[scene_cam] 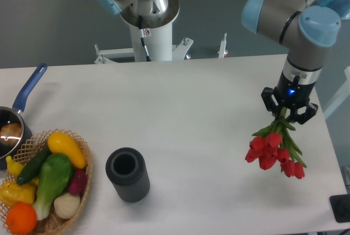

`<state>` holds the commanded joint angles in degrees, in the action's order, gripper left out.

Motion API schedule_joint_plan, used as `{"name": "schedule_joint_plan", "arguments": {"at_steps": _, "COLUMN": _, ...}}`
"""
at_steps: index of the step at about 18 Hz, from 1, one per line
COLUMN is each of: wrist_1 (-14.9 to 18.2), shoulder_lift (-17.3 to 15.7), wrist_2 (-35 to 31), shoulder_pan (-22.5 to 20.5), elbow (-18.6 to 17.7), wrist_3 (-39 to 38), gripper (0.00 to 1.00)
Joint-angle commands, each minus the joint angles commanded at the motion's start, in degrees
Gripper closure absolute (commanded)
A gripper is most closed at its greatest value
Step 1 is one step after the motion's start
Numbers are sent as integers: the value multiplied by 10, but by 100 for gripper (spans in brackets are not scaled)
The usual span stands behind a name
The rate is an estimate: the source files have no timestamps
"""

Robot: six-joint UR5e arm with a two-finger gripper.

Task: Insert the flowers into the vase
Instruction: 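Carry the red tulip bunch in the gripper toward the black vase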

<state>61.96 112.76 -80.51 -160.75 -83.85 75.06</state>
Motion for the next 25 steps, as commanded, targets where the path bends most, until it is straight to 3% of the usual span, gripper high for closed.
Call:
{"name": "schedule_joint_plan", "arguments": {"at_steps": 3, "wrist_1": 0, "shoulder_lift": -9, "wrist_2": 11, "shoulder_pan": 1, "elbow": 2, "wrist_3": -3, "gripper": 100}}
{"name": "schedule_joint_plan", "arguments": {"at_steps": 7, "wrist_1": -4, "shoulder_lift": -20, "wrist_2": 108, "shoulder_pan": 0, "elbow": 4, "wrist_3": -46, "gripper": 100}}
{"name": "schedule_joint_plan", "arguments": {"at_steps": 14, "wrist_1": -40, "shoulder_lift": -35, "wrist_2": 401, "shoulder_pan": -3, "elbow": -20, "wrist_3": -98, "gripper": 100}}
{"name": "schedule_joint_plan", "arguments": {"at_steps": 19, "wrist_1": -48, "shoulder_lift": -34, "wrist_2": 582, "shoulder_pan": 9, "elbow": -39, "wrist_3": -99, "gripper": 100}}
{"name": "schedule_joint_plan", "arguments": {"at_steps": 25, "wrist_1": -79, "shoulder_lift": -29, "wrist_2": 690, "shoulder_pan": 54, "elbow": -48, "wrist_3": -98, "gripper": 100}}
